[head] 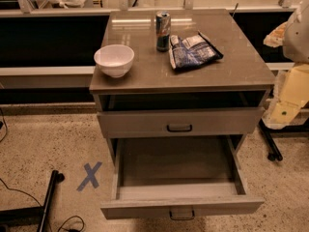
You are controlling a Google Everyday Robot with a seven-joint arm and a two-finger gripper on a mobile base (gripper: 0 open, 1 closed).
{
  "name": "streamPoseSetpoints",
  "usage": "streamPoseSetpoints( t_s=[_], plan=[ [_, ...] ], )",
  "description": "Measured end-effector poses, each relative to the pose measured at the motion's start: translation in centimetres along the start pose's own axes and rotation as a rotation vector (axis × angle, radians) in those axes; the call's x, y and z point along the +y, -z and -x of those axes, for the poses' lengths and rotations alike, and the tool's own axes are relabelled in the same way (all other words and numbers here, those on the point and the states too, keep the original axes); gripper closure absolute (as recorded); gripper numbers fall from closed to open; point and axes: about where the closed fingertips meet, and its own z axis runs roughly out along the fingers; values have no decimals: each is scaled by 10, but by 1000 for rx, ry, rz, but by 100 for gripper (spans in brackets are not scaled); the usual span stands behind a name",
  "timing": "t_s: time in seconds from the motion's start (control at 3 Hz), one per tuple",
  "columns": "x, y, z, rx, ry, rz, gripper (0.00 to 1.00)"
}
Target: Close middle drawer
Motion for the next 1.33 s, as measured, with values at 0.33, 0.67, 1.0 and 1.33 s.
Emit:
streamPoseSetpoints(
  t_s=[0.33,0.67,1.0,1.33],
  plan=[
    [-1,-1,0,1,1,2,0],
    [-1,-1,0,0,1,2,0],
    [13,-45,-9,-9,17,61,0],
    [30,-76,-20,12,19,110,0]
  ],
)
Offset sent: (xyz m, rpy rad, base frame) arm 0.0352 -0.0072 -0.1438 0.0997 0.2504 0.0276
